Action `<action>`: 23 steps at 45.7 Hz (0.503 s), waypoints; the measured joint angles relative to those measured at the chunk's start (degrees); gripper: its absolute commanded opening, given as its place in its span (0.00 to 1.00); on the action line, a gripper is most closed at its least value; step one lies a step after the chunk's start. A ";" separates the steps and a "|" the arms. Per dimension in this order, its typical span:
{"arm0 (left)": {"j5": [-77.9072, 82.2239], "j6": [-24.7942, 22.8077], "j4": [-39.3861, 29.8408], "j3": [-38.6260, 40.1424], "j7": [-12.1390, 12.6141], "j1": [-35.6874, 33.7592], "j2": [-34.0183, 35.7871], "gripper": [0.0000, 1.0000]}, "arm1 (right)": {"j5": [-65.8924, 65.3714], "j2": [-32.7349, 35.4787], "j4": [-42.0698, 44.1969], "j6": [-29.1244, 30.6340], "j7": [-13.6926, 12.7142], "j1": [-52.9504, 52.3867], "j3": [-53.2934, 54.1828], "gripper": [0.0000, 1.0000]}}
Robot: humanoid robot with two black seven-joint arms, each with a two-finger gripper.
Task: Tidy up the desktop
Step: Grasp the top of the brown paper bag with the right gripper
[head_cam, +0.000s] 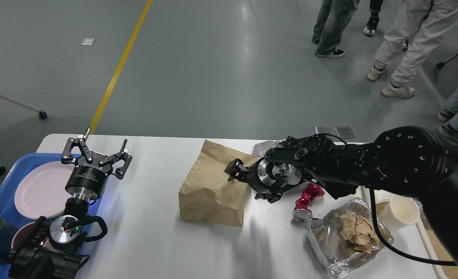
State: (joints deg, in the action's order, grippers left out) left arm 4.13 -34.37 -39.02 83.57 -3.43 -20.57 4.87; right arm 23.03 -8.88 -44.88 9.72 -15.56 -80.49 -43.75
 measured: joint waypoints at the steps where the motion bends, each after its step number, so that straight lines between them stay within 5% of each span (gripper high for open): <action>1: 0.00 0.00 0.00 0.00 0.00 0.00 0.00 0.97 | -0.01 -0.04 0.19 -0.03 0.00 0.25 0.67 0.96; 23: 0.00 -0.06 0.00 0.01 0.00 0.00 -0.01 0.97 | -2.95 -2.15 2.72 -2.74 0.01 4.97 3.93 0.92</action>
State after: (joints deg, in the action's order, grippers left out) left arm 4.13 -34.43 -39.02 83.58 -3.43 -20.57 4.86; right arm 20.09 -11.03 -42.15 6.99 -15.55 -75.51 -39.81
